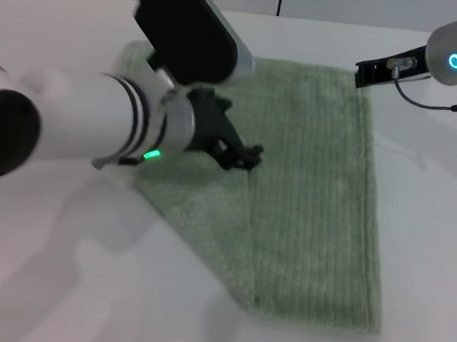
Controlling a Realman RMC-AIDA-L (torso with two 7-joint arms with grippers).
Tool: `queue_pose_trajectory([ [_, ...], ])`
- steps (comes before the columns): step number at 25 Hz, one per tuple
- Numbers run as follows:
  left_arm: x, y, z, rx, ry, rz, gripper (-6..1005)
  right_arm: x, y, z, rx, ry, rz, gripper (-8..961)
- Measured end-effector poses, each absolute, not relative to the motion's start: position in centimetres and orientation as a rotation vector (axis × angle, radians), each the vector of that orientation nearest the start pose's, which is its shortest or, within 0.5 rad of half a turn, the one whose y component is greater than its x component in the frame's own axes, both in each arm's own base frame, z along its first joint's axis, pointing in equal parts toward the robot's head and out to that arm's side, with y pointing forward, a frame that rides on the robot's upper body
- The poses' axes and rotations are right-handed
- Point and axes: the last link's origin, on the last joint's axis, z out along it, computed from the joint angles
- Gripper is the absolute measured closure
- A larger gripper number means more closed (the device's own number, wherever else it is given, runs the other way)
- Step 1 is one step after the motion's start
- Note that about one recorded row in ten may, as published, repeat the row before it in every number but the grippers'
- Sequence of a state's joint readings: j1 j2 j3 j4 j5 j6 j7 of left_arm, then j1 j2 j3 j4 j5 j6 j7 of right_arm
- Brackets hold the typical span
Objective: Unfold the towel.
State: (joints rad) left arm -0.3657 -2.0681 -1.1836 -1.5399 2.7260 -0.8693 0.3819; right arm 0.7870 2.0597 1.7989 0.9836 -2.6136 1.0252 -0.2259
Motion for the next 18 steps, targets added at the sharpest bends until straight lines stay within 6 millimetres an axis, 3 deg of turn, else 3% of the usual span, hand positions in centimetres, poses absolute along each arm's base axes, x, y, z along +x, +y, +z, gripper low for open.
queue_pose_trajectory([
  [7, -14.6, 33.8, -8.6, -2.482, -0.427, 0.172, 225, 18.7, 43.7, -2.6, -2.168, 1.241, -0.116, 948],
  [18, -14.6, 34.9, -9.1, -2.462, -0.407, 0.143, 234, 19.2, 43.7, -4.1, -2.181, 1.210, -0.140, 944],
])
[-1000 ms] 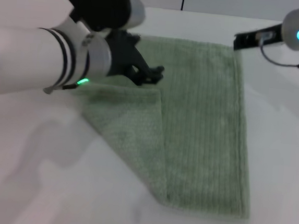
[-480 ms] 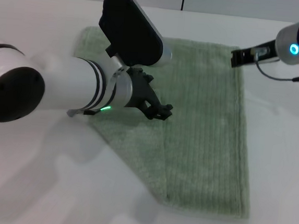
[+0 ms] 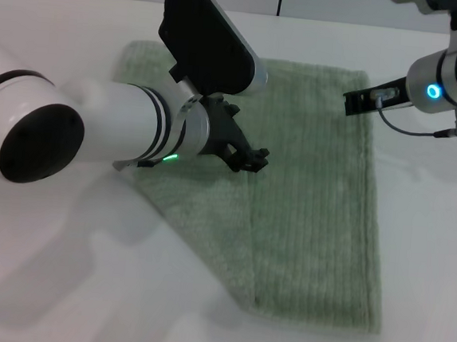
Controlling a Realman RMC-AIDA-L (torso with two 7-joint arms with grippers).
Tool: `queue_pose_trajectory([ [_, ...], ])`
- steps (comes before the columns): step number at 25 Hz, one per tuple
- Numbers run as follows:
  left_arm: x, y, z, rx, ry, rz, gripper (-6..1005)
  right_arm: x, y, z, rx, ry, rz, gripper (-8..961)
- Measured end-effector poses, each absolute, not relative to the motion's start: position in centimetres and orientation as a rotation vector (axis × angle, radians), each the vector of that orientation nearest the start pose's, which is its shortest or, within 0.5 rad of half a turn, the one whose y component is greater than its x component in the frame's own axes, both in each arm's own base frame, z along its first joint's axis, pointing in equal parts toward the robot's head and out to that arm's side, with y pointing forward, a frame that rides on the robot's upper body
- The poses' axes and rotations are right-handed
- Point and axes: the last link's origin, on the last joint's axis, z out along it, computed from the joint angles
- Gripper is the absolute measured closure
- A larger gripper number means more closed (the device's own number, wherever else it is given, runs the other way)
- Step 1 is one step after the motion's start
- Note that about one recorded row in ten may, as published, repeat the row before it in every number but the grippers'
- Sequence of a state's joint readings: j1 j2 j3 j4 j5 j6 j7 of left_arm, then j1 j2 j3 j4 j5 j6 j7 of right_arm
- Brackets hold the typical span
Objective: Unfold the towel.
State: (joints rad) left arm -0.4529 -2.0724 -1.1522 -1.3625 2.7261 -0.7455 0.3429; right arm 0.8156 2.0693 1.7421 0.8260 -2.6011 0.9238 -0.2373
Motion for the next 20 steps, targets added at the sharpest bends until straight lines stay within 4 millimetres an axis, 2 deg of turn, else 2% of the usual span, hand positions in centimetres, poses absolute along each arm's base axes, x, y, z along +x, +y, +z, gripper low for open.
queue_pose_trajectory([
  [10, -15.02, 35.48, -9.89, -2.470, -0.406, 0.190, 241, 19.10, 43.71, -4.45, -2.184, 1.195, -0.137, 940],
  [20, -15.01, 35.59, -10.03, -2.469, -0.404, 0.187, 249, 20.02, 43.53, -4.84, -2.171, 1.216, -0.157, 936],
])
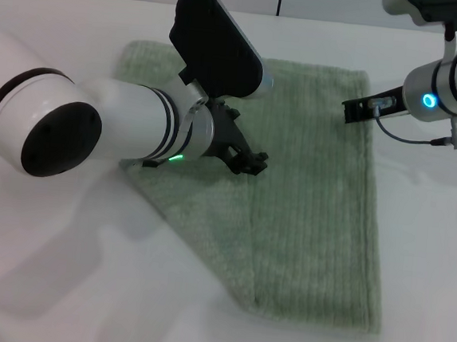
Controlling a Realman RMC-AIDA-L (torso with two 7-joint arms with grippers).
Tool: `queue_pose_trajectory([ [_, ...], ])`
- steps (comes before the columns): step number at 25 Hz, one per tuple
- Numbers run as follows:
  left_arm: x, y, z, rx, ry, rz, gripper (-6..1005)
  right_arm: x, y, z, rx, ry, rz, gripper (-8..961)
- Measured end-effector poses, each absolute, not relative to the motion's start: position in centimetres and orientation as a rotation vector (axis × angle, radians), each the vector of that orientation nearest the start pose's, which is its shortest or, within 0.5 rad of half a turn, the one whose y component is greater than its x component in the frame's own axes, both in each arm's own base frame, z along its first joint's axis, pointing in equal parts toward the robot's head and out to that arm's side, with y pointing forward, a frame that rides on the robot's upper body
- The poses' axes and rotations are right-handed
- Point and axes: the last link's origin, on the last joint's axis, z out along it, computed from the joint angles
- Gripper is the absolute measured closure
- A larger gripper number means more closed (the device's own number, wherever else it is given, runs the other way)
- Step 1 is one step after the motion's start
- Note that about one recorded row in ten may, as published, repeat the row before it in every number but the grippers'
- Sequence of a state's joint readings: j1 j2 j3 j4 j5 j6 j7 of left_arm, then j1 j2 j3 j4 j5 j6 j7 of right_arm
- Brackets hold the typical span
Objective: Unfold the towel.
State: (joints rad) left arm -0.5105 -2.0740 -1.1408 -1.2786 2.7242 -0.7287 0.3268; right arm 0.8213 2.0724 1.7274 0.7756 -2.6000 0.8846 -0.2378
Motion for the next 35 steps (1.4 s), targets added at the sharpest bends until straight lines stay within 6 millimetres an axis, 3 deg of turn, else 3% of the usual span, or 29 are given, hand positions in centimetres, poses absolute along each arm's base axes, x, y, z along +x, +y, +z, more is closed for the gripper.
queue_pose_trajectory([
  [35, -15.65, 36.31, -10.73, -2.466, -0.490, 0.229, 275, 20.54, 43.28, -5.06, -2.169, 1.235, -0.178, 922],
])
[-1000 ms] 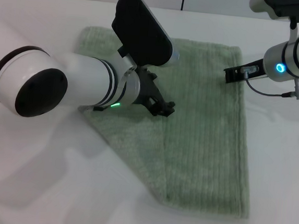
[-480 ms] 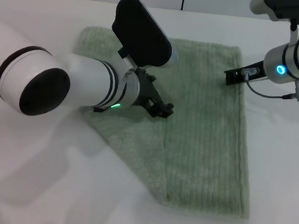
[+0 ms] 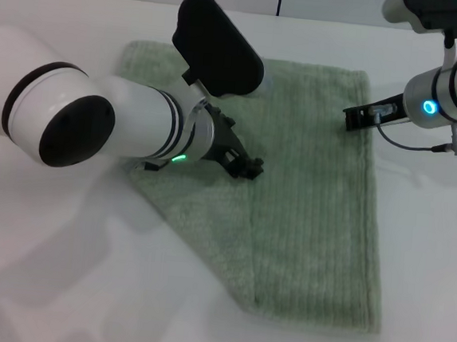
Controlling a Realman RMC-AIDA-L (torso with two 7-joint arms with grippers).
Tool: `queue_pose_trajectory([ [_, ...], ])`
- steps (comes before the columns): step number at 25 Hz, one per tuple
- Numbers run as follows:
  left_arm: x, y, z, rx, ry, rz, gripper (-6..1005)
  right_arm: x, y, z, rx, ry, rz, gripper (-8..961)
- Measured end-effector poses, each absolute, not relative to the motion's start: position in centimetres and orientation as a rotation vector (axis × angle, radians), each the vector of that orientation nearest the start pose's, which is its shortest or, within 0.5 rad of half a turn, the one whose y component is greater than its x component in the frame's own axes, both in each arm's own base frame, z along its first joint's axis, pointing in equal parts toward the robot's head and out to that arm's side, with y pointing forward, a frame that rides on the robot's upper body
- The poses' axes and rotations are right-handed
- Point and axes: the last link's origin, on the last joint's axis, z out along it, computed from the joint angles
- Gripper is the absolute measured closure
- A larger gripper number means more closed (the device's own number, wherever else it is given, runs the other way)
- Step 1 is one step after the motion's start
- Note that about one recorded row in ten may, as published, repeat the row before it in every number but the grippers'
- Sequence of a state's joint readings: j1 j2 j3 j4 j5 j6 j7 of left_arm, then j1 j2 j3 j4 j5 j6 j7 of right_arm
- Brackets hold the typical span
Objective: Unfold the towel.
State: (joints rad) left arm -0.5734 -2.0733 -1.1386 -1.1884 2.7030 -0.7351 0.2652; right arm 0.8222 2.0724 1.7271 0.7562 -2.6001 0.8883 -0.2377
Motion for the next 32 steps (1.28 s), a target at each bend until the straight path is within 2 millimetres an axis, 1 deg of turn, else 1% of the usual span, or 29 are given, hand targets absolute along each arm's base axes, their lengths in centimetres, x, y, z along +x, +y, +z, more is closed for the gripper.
queue_pose_trajectory([
  [4, -15.7, 36.7, -10.4, -2.459, -0.523, 0.266, 278, 20.5, 43.3, -5.1, -2.169, 1.233, -0.178, 921],
  [9, -15.6, 36.6, -10.5, -2.471, -0.516, 0.312, 282, 20.5, 43.3, -5.1, -2.169, 1.231, -0.176, 919],
  [11, -15.5, 36.6, -10.4, -2.474, -0.514, 0.315, 369, 20.5, 43.3, -5.1, -2.169, 1.230, -0.175, 918],
  [13, -15.0, 36.4, -10.3, -2.481, -0.506, 0.310, 456, 20.5, 43.3, -5.1, -2.170, 1.230, -0.175, 917],
  [14, -14.3, 36.2, -10.1, -2.489, -0.496, 0.298, 500, 20.5, 43.3, -5.1, -2.169, 1.230, -0.175, 917],
  [15, -14.3, 36.2, -10.1, -2.489, -0.496, 0.298, 548, 20.5, 43.3, -5.1, -2.169, 1.230, -0.175, 916],
  [19, -13.4, 35.8, -9.2, -2.467, -0.505, 0.257, 739, 20.5, 43.3, -5.0, -2.168, 1.230, -0.173, 915],
  [23, -13.0, 35.6, -8.6, -2.452, -0.508, 0.276, 952, 20.6, 43.3, -5.0, -2.167, 1.232, -0.174, 913],
  [27, -12.5, 35.2, -8.1, -2.436, -0.492, 0.316, 991, 20.6, 43.3, -5.0, -2.167, 1.232, -0.174, 911],
  [32, -12.6, 35.5, -8.7, -2.437, -0.472, 0.321, 994, 20.6, 43.3, -5.0, -2.167, 1.233, -0.175, 909],
])
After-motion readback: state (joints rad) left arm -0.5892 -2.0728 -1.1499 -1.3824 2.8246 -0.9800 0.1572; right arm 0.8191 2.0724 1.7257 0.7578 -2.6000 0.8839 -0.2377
